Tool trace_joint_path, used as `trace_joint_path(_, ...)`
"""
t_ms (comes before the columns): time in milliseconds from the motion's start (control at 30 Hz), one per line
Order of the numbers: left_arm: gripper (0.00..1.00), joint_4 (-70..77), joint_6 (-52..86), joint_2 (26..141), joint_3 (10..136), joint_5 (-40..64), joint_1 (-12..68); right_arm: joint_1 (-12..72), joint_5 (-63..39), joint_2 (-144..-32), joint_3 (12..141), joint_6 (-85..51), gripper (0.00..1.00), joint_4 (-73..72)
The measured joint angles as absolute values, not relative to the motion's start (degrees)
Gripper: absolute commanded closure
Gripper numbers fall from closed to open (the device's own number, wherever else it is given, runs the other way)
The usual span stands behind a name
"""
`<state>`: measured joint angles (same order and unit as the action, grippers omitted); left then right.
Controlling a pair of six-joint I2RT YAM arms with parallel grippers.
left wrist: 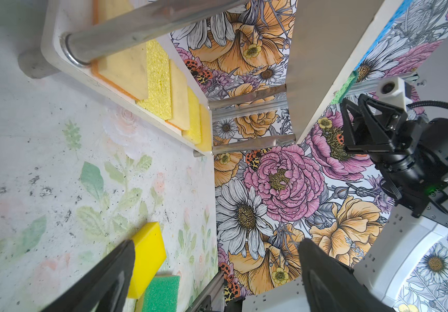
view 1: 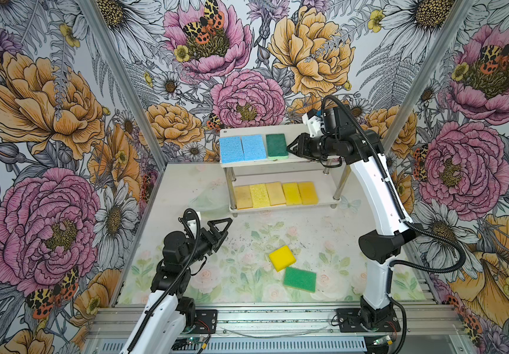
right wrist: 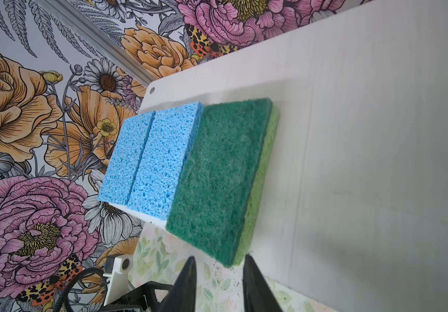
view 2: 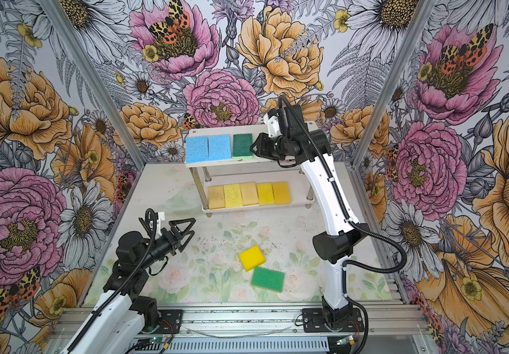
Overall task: Arrange cleaning sponges on a shelf
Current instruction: Place the cleaning sponge at the shelf, then move the cleaning sponge to the shelf.
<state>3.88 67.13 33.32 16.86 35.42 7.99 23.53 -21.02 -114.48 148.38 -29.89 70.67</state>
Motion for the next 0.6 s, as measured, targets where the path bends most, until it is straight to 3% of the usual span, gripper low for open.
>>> trace_joint_path(600,0.04,3.2,67.1,31.7,15.5,37.5,5.4,23.6,-22.8,-121.8,154.7,-31.2,0.63,70.5)
